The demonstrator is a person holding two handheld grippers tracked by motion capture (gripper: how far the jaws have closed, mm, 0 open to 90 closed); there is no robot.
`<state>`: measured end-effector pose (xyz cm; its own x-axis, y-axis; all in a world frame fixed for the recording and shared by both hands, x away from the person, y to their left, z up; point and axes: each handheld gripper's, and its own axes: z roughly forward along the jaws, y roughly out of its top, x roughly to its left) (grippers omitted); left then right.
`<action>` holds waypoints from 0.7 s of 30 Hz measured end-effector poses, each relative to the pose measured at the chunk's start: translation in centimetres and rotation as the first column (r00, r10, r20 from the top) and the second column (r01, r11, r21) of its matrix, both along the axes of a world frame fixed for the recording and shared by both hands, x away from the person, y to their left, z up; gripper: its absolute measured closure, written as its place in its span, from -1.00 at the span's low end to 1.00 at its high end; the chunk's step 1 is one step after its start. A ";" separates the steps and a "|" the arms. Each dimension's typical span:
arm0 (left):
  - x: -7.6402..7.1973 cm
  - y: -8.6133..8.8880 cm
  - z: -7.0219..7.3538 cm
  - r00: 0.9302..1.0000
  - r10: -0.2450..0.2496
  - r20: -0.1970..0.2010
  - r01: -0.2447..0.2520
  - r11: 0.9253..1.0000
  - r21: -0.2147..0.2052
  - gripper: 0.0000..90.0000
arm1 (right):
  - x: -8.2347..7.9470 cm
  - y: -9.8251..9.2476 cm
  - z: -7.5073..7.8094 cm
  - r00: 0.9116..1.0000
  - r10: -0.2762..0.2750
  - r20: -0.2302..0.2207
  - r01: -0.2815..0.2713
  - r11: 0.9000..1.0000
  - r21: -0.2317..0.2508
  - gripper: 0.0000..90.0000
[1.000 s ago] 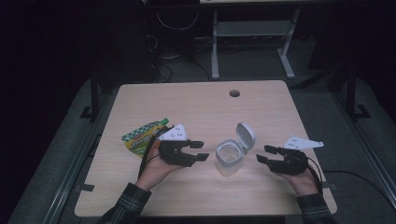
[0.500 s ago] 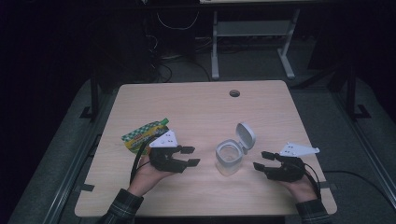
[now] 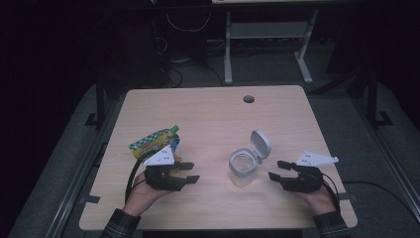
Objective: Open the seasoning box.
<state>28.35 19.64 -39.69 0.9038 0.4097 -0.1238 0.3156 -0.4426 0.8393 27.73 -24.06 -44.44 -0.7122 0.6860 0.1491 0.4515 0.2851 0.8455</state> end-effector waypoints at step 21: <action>-2.2 7.0 0.1 0.993 0.116 -0.003 -0.116 0.993 0.000 0.16 | 0.0 0.0 -0.1 1.000 -0.004 -0.005 0.004 1.000 -0.008 -0.10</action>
<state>26.18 26.59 -39.61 0.8497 0.5119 -0.1265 0.3673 -0.4025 0.8385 27.78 -24.03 -44.51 -0.7086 0.6900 0.1476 0.4573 0.2899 0.8407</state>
